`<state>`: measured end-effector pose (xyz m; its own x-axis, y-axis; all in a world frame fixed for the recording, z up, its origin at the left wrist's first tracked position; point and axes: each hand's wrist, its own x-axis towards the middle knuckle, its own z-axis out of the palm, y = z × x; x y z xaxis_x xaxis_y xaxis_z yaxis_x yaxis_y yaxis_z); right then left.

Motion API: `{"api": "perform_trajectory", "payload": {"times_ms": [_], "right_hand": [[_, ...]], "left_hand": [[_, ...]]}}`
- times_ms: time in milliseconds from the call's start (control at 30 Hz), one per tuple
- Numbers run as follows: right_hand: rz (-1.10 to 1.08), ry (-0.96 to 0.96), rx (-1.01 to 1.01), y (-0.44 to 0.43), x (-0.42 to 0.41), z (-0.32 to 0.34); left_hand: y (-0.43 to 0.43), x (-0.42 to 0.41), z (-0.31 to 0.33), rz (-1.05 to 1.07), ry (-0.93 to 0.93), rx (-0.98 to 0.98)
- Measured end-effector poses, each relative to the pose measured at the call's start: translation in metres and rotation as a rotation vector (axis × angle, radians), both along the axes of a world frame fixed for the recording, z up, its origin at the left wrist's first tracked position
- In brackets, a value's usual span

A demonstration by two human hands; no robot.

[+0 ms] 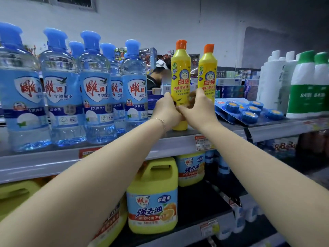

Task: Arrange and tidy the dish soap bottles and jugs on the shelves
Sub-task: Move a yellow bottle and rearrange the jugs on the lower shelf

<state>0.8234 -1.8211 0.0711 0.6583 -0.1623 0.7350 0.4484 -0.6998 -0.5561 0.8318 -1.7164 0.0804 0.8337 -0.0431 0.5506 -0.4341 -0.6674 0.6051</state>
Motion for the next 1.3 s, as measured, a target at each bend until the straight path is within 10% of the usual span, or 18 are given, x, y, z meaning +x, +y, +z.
{"api": "perform_trajectory", "payload": {"times_ms": [200, 367, 500, 633, 867, 1067, 1300], "right_hand": [[0.103, -0.392, -0.249, -0.009, -0.053, -0.038], [0.263, -0.302, -0.609, -0.014, -0.075, -0.11], [0.075, 0.423, -0.634, -0.008, -0.059, -0.154], [0.425, 0.783, -0.122, 0.0, -0.035, -0.188], [0.58, 0.724, 0.128, -0.005, -0.011, -0.213], [0.557, 0.756, 0.123, -0.057, 0.002, -0.209], [0.05, 0.593, 0.069, -0.089, -0.001, -0.215]], "left_hand": [[0.038, -0.064, -0.018, -0.036, -0.486, 0.214], [0.077, -0.111, -0.086, -0.085, -0.676, 0.508], [0.107, -0.114, -0.155, -0.073, -0.154, 0.452], [0.116, -0.098, -0.22, 0.108, 0.321, 0.201], [0.1, -0.083, -0.251, 0.062, 0.458, -0.248], [0.049, -0.082, -0.255, -0.018, 0.515, -0.266], [-0.023, -0.061, -0.261, -0.098, 0.588, -0.297]]}}
